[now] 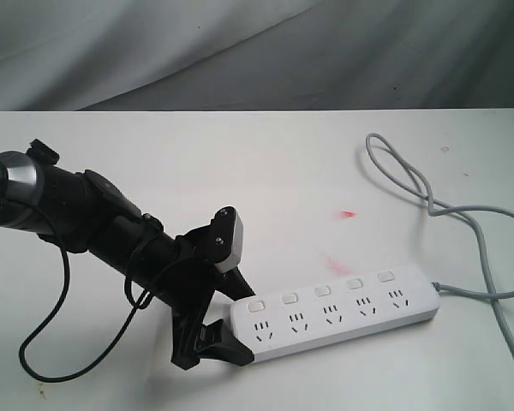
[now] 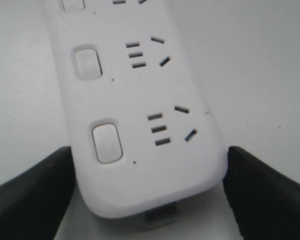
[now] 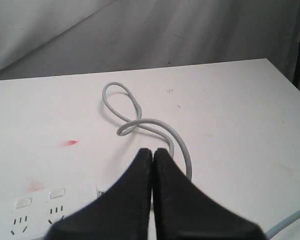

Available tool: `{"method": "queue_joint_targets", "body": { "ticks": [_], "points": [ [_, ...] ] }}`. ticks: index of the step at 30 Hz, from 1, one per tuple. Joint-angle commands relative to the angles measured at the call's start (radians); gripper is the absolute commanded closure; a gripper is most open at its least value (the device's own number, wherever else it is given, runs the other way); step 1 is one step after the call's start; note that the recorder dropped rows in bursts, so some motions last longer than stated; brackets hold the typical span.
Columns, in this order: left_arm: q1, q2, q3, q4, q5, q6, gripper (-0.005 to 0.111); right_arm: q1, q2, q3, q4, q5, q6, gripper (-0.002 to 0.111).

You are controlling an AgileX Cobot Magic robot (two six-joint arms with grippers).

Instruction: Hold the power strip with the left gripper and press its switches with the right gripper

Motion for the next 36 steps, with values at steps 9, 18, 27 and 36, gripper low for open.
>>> {"method": "queue_joint_targets", "body": {
  "ticks": [9, 18, 27, 36],
  "points": [
    [-0.003, 0.000, 0.003, 0.006, -0.022, 0.013, 0.077, 0.000, -0.137, 0.118, -0.016, -0.009, 0.003, 0.108],
    [-0.003, 0.000, 0.003, 0.006, -0.022, 0.013, 0.077, 0.000, -0.137, 0.118, -0.016, -0.009, 0.003, 0.108],
    [-0.003, 0.000, 0.003, 0.006, -0.022, 0.010, 0.077, 0.001, -0.137, 0.118, -0.016, -0.009, 0.003, 0.108],
    [-0.003, 0.000, 0.003, 0.006, -0.022, 0.013, 0.077, 0.001, -0.137, 0.118, -0.016, -0.009, 0.003, 0.108]
  ]
}}
